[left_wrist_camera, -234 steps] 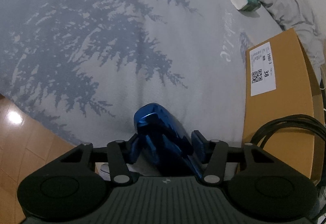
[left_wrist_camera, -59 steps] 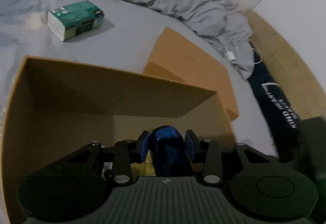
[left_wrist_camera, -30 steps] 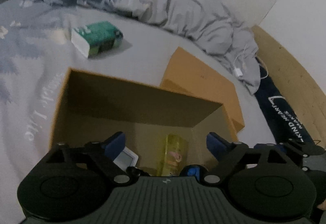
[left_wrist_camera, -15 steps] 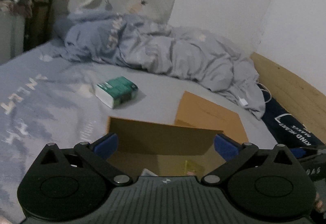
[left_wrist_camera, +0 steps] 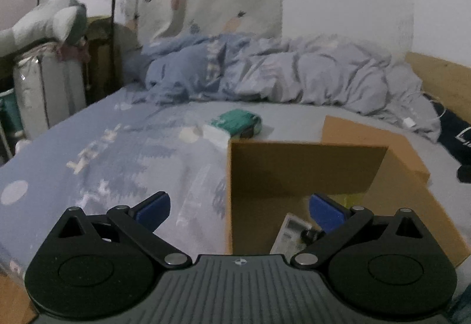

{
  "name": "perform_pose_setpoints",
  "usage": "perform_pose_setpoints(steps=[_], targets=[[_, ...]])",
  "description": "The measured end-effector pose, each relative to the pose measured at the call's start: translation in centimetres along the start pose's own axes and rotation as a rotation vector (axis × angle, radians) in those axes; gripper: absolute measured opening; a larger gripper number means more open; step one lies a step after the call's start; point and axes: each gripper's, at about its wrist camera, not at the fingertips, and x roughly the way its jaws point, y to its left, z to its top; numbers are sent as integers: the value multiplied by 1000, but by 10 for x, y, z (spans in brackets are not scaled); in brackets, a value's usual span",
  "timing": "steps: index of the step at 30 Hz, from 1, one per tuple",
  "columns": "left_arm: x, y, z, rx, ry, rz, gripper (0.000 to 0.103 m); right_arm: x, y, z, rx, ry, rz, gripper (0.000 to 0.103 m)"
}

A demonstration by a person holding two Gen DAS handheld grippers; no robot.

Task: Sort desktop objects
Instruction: 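Raise both open grippers up out of the box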

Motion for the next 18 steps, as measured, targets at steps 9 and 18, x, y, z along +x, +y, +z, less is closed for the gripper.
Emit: perform_pose_setpoints(steps=[9,18], targets=[[15,-7,-5,-14,58,43,103,8,-1,-12,-5,10,-18,103],[18,-7,-10,-21,80,40,103,17,-9,-12,24,31,-46,103]])
